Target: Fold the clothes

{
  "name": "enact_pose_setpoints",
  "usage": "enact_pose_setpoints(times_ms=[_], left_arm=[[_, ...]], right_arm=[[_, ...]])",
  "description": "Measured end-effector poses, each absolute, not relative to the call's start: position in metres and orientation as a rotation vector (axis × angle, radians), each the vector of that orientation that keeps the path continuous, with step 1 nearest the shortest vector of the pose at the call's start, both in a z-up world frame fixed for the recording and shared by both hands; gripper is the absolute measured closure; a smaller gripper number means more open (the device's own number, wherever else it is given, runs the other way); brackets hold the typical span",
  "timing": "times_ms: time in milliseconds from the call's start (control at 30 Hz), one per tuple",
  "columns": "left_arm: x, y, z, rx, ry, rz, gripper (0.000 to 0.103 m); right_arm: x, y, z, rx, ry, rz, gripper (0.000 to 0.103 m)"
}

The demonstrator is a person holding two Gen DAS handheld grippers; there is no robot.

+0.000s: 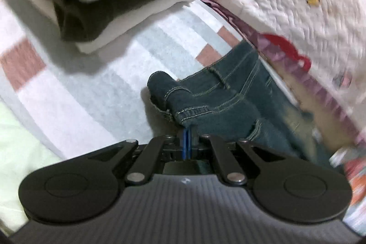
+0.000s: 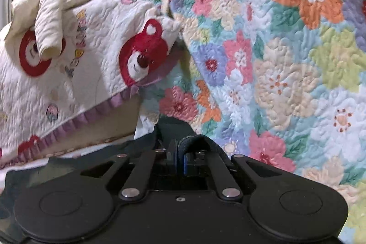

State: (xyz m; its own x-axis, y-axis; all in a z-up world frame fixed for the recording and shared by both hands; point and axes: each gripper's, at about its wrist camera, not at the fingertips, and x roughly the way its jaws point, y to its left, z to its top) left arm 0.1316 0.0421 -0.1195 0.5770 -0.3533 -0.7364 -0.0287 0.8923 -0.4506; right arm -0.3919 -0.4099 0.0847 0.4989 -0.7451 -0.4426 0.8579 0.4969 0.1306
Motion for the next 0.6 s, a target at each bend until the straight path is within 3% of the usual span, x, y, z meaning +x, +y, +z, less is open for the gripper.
enact_pose_setpoints(times_ms=[267,467,600], left_arm=[[0.102,0.003,-0.108,-0.087,0.869,-0.214,0.101],[0.122,0.015,-0.103,-0.221,0.891,-0.187,0.101],[0.148,0.016,-0.092,-0.296,0.913,-0.183,0.101]], right_arm=[[-0.412,-0.415,0.056,0.406,0.322,-0.994,0.098],[-0.389,-0.440,0.051,0.357,0.394,-0.940,0.098],[-0.330,-0.509,0.042,0.360,0.518,-0.870,0.095]])
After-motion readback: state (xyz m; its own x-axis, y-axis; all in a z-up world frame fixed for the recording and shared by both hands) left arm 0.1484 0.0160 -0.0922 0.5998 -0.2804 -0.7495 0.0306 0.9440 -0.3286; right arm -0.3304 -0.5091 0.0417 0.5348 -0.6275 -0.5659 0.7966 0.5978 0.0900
